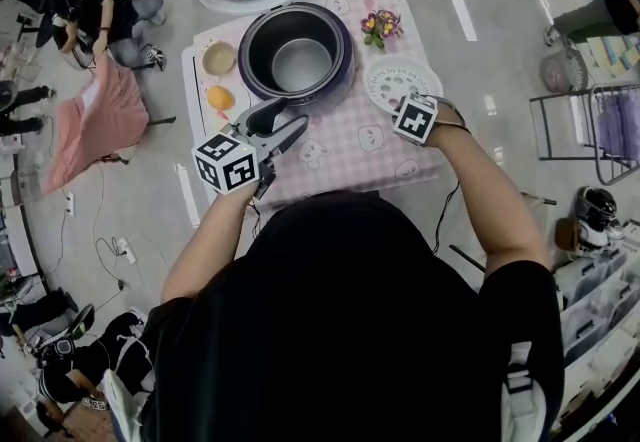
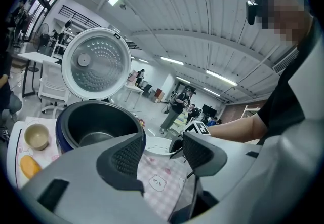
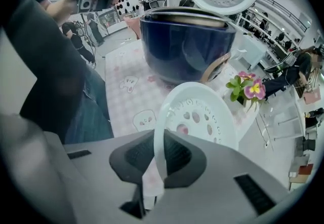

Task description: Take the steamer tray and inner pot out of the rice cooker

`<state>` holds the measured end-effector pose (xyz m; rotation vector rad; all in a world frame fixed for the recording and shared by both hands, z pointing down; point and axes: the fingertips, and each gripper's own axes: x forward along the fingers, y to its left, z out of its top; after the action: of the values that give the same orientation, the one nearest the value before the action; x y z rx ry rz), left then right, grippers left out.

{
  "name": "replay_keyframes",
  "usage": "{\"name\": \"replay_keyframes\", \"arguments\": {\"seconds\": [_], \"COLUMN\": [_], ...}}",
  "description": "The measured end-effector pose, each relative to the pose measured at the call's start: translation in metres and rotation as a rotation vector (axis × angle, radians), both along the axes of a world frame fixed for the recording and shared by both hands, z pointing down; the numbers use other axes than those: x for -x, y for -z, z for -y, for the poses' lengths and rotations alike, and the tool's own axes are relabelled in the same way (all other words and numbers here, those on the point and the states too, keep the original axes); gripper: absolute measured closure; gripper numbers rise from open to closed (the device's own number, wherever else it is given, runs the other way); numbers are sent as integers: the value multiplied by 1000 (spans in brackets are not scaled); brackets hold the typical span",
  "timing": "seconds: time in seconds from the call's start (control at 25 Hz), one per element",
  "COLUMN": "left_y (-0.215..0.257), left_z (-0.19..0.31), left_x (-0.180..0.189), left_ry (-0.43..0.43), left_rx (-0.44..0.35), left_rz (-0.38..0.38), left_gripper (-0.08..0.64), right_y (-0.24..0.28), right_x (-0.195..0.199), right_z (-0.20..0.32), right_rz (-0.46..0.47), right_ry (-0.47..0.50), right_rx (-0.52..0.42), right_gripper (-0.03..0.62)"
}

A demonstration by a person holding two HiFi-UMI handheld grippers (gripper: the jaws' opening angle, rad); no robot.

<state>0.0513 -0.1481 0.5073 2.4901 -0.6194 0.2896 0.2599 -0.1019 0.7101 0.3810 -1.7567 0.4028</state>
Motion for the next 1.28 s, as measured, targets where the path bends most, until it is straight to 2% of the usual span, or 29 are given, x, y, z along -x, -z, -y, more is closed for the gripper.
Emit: {"name": "replay_keyframes", "arguments": {"seconds": [0.48, 0.64, 0.84, 1.28], "left_y": [-17, -20, -23, -31], "left_z": [-9, -10, -11, -14], "left_x": [9, 12, 19, 19], "left_ry": [31, 40, 48, 51], "left_rx": [30, 37, 44, 67], "left_rz": [25, 26, 33, 35], "left_gripper": [290, 290, 290, 290], "right_y": [-50, -63, -87, -115], "right_x": [-1, 2, 4, 2], "right_z": [-19, -21, -38, -46], "right_rz": [-11, -26, -38, -69], "right_ry": [16, 33, 35, 55], "right_rx": [34, 17, 53, 15], "right_gripper": [554, 551, 545, 533]}}
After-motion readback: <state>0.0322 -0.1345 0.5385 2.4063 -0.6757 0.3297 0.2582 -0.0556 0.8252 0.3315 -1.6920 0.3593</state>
